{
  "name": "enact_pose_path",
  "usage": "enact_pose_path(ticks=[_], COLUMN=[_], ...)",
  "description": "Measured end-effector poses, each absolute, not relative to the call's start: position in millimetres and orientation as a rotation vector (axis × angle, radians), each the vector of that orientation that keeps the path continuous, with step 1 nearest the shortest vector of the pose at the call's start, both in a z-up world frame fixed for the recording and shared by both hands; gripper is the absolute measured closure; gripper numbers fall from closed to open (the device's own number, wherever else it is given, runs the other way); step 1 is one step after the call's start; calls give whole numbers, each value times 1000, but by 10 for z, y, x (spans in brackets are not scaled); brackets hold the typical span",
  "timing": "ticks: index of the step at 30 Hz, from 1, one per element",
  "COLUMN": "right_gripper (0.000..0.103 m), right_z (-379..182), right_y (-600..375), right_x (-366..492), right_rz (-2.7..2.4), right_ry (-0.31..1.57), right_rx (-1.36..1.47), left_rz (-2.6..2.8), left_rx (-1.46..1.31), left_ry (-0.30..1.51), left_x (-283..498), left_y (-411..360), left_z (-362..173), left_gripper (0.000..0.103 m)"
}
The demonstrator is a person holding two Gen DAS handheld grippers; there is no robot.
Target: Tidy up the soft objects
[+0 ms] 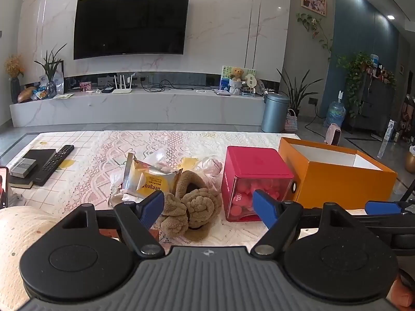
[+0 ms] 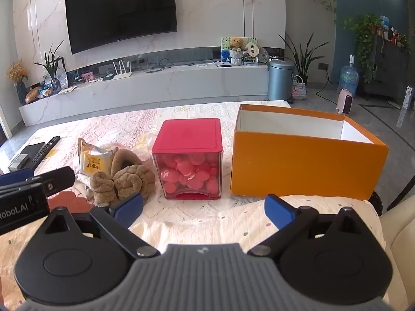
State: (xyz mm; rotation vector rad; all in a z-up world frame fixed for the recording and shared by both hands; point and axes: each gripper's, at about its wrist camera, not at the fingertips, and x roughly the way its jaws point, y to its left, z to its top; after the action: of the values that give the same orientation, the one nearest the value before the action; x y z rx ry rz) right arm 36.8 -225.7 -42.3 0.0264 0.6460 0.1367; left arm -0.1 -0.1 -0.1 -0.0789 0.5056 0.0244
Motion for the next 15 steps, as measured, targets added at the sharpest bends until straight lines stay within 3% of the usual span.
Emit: enact_pose_path(ticks=[15], right_gripper=[5], right_z=[-449], right_y=[-2219], right_x=[409], right_rz=[140], right_ry=[669], right_rx=[20], left_rz=[23], left_rx=[-97], left_ry=[518], left_x=[17], left_y=[-6], left_z=[-95], left_gripper=[12])
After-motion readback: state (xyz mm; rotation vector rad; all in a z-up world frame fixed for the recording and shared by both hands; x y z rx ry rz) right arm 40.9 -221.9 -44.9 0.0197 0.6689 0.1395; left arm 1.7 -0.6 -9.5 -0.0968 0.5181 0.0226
